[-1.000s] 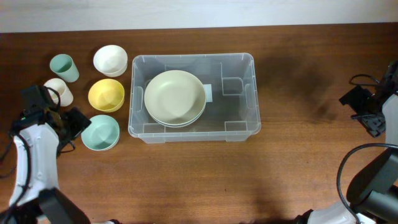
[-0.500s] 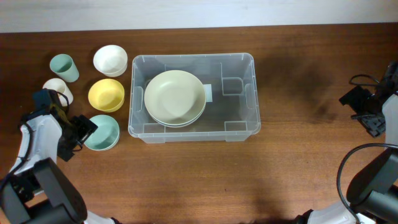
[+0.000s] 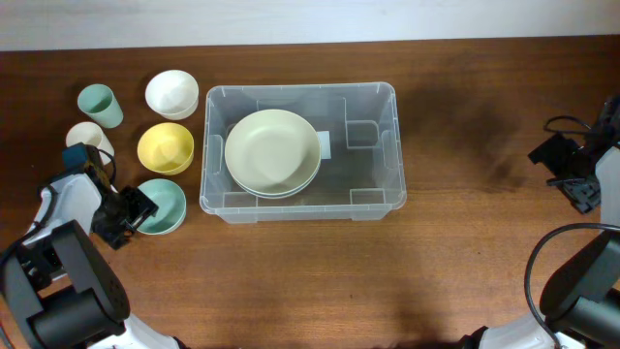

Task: Pack container
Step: 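Reach the left gripper to the pale green bowl and grasp its rim, then lift the pale green bowl with the left gripper and carry it over the bin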

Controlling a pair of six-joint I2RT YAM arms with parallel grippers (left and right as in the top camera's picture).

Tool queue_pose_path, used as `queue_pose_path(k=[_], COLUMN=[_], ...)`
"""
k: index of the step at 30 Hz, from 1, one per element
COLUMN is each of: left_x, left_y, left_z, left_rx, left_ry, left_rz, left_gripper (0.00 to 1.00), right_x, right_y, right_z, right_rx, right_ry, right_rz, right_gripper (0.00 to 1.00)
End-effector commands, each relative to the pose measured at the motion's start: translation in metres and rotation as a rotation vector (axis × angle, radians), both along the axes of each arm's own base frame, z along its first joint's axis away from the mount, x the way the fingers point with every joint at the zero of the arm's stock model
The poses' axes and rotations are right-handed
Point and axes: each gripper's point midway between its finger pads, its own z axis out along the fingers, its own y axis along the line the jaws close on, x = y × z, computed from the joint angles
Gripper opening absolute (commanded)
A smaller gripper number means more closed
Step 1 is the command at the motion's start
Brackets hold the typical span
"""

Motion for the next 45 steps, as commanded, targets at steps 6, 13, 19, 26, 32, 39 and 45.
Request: queue_pose_path(k=[6,13,19,26,32,39,45], left_x=[0.007,0.012,0.021,0.032,0.049,0.075,0.104], left_y=[-0.004,-0.003,0.0,0.003,0.001,-0.061,-0.188], left_z=[0.001,0.01,0.034,0.083,0.157,0.258,0.301], left_rx=[-0.026,-0.027,-0.025,-0.002,0.07,0.085,0.001], left_ry=[-0.022,-0.033,-0.056,-0.12,-0.29,-0.603,-0.837], left_rz=[-0.015,-0.016,-0.017,-0.02,-0.072,-0.244,-0.557], left_gripper=[0.29,0.12,0.01,0.01,0.01,0.01,0.01], right_x=[0.0,0.0,0.0,0.0,0.0,0.0,0.0], right_y=[0.0,0.0,0.0,0.0,0.0,0.0,0.0], right_z=[0.002,0.002,0.002,0.002,0.002,0.002,0.002], right_rx=[-0.006,-0.006,-0.006,-0.006,-0.006,-0.006,-0.006], right_ry=[-0.004,-0.004,-0.004,-0.004,-0.004,-0.004,-0.004], right_rz=[-0.004,-0.004,-0.004,-0.004,-0.004,-0.004,-0.004], right_gripper=[0.99,0.99,0.99,0.99,0.99,0.99,0.99])
